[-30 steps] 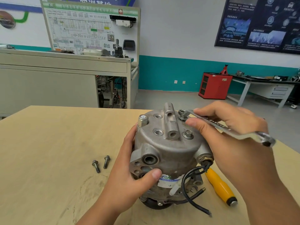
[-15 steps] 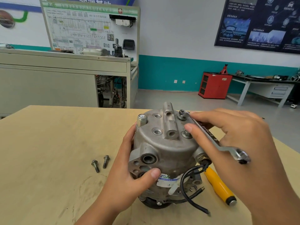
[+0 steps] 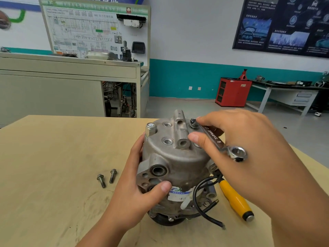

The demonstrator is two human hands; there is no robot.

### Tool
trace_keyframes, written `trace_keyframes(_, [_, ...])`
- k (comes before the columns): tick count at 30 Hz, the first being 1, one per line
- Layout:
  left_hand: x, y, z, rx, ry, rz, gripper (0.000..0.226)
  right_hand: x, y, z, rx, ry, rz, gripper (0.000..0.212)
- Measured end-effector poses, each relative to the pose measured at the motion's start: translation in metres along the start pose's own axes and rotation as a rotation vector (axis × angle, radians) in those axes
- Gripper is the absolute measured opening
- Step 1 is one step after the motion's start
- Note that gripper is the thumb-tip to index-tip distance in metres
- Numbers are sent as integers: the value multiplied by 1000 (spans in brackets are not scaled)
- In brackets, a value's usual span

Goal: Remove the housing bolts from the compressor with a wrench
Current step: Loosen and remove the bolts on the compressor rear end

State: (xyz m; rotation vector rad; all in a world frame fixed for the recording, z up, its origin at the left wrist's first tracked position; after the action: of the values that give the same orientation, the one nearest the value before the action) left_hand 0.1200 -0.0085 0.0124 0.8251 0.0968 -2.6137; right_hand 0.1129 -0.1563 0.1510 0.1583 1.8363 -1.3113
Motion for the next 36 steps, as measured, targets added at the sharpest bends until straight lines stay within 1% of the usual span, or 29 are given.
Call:
trace_keyframes(3, [0, 0, -2, 0, -17, 1, 91, 6, 4, 4, -88, 25, 9, 71])
trace_keyframes(4, [1, 0, -2, -2, -23, -2, 94, 9, 5, 5, -115, 20, 29, 70])
trace_keyframes(8, [0, 1, -3, 0, -48, -7, 96, 17, 4, 9, -108, -44, 191, 57])
trace_keyframes(11, [0, 1, -2, 4, -25, -14, 93, 17, 5, 10, -146, -36, 233, 48])
trace_keyframes(14, [1, 1, -3, -1, -9, -17, 87, 19, 6, 10, -166, -24, 257, 33])
trace_keyframes(16, [1, 0, -3, -8, -8, -16, 85, 16, 8, 12, -225, 12, 264, 28])
trace_keyframes(21, [-1, 2, 0, 9, -5, -24, 82, 3, 11, 19, -373, 136, 261, 33])
trace_keyframes(24, [0, 2, 0, 12, -7, -21, 82, -4, 10, 24, -449, 225, 249, 26])
trace_keyframes(26, [1, 2, 0, 4, -3, -16, 82, -7, 8, 24, -419, 227, 258, 29])
trace_keyframes(29, [1, 1, 1, -36, 20, 3, 83, -4, 5, 16, -231, 137, 272, 38])
trace_keyframes(30, [2, 1, 1, -41, 21, 8, 84, -3, 5, 14, -179, 107, 270, 37])
trace_keyframes(33, [2, 0, 2, -47, 26, 25, 83, -1, 7, 16, -196, 75, 250, 38])
trace_keyframes(36, [2, 1, 3, -47, 32, 22, 83, 3, 5, 16, -230, 50, 258, 30])
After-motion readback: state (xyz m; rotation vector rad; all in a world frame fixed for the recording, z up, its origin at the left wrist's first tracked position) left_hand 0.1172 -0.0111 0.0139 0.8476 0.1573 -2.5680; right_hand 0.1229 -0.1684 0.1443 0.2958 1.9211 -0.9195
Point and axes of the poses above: each hand's wrist, its own x-axis away from the middle knuckle, its own y-axis out of the palm, z = x × y, the point moved 7 cm from there along -x, towards the middle knuckle, and after that the axes turned 14 degrees about z, right-handed, at the moved point
